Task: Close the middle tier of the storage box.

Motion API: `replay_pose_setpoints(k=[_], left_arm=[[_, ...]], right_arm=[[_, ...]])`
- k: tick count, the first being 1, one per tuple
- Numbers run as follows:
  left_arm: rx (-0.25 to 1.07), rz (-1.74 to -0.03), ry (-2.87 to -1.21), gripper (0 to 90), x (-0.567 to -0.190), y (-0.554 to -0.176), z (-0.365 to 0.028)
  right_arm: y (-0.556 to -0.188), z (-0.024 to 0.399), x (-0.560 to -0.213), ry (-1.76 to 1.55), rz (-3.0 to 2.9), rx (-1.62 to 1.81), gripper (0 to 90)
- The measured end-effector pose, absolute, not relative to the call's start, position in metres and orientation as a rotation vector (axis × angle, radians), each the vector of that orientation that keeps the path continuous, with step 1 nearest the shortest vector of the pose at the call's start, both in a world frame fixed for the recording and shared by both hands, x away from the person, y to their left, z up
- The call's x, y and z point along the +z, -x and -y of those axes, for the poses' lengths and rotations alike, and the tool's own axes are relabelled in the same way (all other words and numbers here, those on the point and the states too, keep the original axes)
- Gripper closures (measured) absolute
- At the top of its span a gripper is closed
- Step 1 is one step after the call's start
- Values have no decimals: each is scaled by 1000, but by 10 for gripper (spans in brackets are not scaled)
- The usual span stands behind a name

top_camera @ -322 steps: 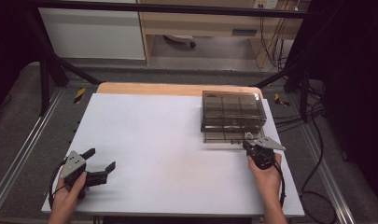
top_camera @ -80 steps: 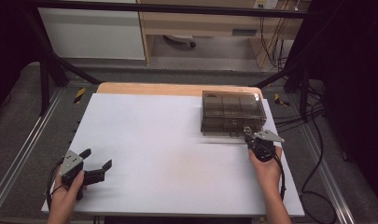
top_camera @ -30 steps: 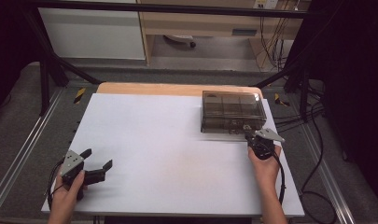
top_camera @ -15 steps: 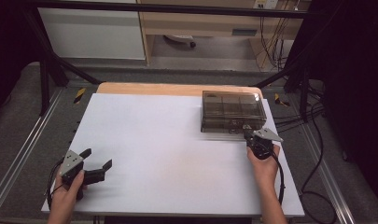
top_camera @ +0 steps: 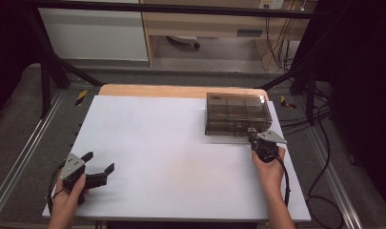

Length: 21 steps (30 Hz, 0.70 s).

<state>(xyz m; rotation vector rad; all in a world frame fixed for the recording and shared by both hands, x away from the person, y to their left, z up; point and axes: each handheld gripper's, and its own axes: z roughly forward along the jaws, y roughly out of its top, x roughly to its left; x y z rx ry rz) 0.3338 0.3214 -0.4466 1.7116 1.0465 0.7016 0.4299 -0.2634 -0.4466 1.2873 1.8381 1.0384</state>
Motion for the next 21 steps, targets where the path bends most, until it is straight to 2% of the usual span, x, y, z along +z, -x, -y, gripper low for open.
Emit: replay_pose_setpoints(k=[21], left_arm=[[698,-1048,-1726,48,-447,-335,-321]], right_arm=[[-438,266,-444,-1314,-1861,1058,900]])
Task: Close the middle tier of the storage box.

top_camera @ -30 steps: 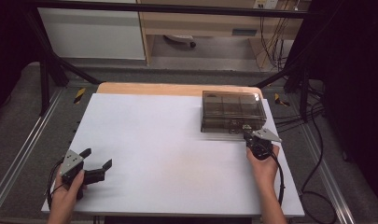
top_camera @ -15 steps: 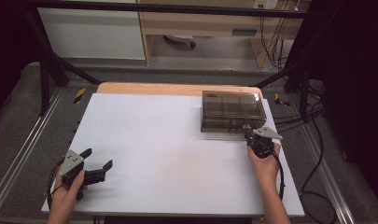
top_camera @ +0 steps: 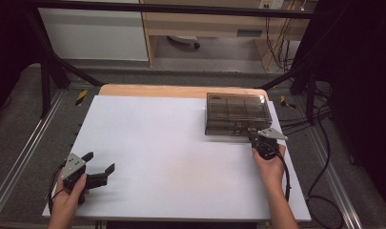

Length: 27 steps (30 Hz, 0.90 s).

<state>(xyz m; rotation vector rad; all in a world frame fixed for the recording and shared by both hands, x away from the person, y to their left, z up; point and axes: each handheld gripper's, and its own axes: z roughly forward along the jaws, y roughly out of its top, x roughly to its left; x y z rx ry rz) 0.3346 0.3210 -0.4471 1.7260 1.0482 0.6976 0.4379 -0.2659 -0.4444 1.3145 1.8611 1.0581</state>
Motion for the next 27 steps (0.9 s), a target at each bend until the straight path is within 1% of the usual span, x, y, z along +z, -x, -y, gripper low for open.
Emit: replay_pose_setpoints(k=[27], left_arm=[[678,-1044,-1737,46,-448,-336,-321]], right_arm=[[-445,266,-435,-1302,-1871,1056,900]])
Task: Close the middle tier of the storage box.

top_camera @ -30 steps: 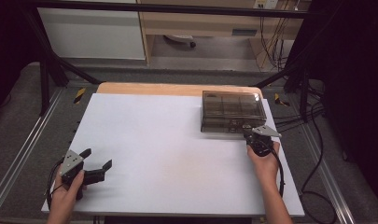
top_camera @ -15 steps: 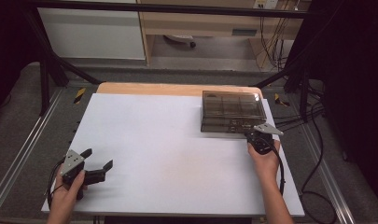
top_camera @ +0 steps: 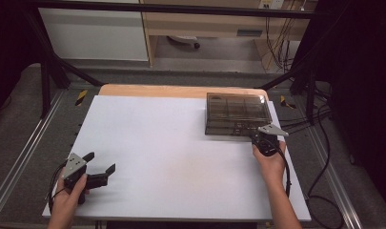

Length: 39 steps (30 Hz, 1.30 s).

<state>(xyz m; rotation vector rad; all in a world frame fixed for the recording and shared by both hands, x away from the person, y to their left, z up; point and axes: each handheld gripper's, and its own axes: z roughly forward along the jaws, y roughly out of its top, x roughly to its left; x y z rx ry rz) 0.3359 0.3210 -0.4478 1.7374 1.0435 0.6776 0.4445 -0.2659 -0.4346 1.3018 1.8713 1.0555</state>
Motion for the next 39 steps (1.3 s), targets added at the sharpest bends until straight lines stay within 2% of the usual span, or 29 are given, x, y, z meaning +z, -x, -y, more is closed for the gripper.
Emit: replay_pose_setpoints(k=[39], left_arm=[[680,-1046,-1733,47,-448,-335,-322]], right_arm=[[-449,261,-428,-1233,-1893,1006,900]])
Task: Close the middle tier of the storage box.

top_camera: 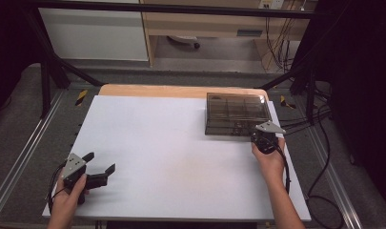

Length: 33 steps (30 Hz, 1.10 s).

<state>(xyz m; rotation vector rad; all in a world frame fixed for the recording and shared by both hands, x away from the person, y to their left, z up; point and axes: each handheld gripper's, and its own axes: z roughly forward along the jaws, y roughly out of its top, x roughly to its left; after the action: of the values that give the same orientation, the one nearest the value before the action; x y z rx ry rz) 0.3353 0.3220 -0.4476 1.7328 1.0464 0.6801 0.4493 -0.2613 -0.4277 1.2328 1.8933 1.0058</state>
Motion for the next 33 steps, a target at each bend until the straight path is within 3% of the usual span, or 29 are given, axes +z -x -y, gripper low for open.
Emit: replay_pose_setpoints(k=[33], left_arm=[[680,-1046,-1736,48,-448,-335,-322]], right_arm=[[-451,261,-428,-1246,-1866,1028,900]])
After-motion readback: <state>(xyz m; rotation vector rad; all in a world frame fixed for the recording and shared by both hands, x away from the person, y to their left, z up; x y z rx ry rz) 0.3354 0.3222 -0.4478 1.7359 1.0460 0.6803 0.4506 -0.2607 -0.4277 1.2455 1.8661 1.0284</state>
